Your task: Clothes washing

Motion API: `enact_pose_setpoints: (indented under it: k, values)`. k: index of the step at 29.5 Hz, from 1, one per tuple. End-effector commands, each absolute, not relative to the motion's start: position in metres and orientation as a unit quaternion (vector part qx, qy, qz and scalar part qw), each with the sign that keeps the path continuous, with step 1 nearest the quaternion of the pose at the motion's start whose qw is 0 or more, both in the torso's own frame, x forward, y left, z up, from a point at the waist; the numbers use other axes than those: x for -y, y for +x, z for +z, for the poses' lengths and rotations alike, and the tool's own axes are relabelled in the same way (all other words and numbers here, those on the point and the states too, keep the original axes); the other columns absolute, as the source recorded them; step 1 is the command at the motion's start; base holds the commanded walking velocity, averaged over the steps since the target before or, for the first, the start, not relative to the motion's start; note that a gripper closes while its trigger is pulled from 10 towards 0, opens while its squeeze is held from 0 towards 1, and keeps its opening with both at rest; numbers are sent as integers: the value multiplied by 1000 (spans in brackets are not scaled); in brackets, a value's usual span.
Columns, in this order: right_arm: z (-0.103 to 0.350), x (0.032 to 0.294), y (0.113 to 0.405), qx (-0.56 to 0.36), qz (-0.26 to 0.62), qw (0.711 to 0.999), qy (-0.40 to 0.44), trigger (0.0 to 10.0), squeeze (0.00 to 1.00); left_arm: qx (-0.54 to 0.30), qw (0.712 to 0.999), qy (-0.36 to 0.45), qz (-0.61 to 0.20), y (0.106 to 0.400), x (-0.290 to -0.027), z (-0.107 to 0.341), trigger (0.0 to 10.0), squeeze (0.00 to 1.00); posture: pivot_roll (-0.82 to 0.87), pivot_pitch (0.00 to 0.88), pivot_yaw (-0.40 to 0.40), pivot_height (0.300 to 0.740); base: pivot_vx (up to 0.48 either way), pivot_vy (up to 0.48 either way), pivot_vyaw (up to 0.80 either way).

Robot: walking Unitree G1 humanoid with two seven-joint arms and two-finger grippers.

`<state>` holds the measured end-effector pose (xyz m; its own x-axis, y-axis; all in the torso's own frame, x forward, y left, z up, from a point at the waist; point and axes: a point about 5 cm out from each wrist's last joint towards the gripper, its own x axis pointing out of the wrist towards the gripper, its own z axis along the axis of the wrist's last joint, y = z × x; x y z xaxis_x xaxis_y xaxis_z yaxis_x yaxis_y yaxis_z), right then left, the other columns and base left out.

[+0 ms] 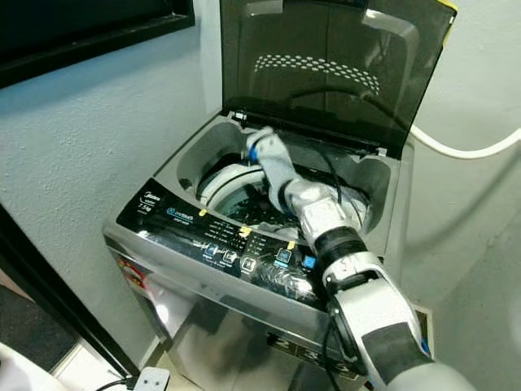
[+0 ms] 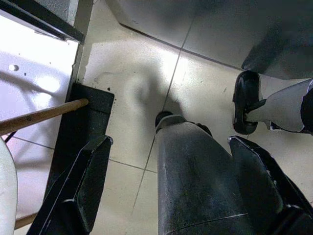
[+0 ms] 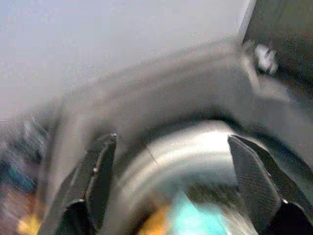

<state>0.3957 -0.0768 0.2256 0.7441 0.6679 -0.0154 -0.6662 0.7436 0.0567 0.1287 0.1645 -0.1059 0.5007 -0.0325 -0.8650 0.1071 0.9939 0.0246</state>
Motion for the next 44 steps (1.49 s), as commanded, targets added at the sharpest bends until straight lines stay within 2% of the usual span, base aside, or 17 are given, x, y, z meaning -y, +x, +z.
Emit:
enact_pose_setpoints:
  k: [1, 3, 6, 12, 13, 22, 25, 26, 28, 29, 30, 32, 36, 44]
  values:
    - [236, 81, 392, 26, 380, 921, 81, 10000, 0, -534, 844, 32, -42, 108, -162, -113, 10000, 0, 54, 0, -54, 740, 0, 0, 0]
    - [244, 87, 386, 63, 410, 896, 158, 10000, 0, -538, 841, 37, -44, 106, -164, -114, 10000, 0, 50, 0, -42, 740, -124, 0, 0]
    - [246, 92, 377, 87, 440, 866, 221, 10000, 0, -540, 839, 45, -47, 105, -166, -114, 10000, 0, 45, 0, -32, 740, -280, 0, 0]
    - [241, 93, 372, 95, 454, 856, 229, 10000, 0, -540, 839, 51, -50, 105, -168, -113, 10000, 0, 45, 0, -19, 740, -336, 0, 0]
    - [237, 93, 366, 102, 470, 845, 232, 10000, 0, -540, 838, 56, -52, 106, -170, -113, 10000, 0, 43, 0, -15, 740, -364, 0, 0]
    - [226, 89, 348, 118, 511, 820, 229, 10000, 0, -540, 837, 68, -60, 107, -175, -112, 10000, 0, 34, 0, 0, 740, -366, 0, 0]
    - [226, 89, 348, 118, 511, 820, 229, 10000, 0, -540, 837, 68, -60, 107, -175, -112, 10000, 0, 34, 0, 0, 740, -364, 0, 0]
    - [227, 89, 340, 126, 537, 799, 239, 10000, 0, -539, 837, 70, -61, 108, -176, -112, 10000, 0, 33, 0, 0, 740, -356, 0, 0]
    - [227, 89, 340, 126, 537, 799, 239, 10000, 0, -539, 837, 70, -61, 108, -176, -112, 10000, 0, 33, 0, 0, 740, -356, 0, 0]
    - [229, 89, 333, 131, 560, 780, 247, 10000, 0, -538, 838, 70, -61, 109, -176, -112, 10000, 0, 33, 0, 0, 740, -349, 0, 0]
    - [229, 89, 333, 131, 560, 780, 247, 10000, 0, -538, 838, 70, -61, 109, -176, -112, 10000, 0, 33, 0, 0, 740, -349, 0, 0]
    - [222, 85, 317, 117, 613, 751, 217, 10000, 0, -537, 838, 72, -62, 111, -176, -112, 10000, 0, 28, 0, -1, 740, -345, 0, 0]
    - [209, 82, 308, 90, 637, 743, 185, 10000, 0, -537, 838, 72, -63, 111, -175, -111, 10000, 0, 28, 0, -1, 740, -345, 0, 0]
    - [160, 85, 299, -10, 638, 761, 118, 10000, 0, -538, 837, 73, -68, 110, -174, -112, 10000, 0, 16, 0, 2, 740, -340, 0, 0]
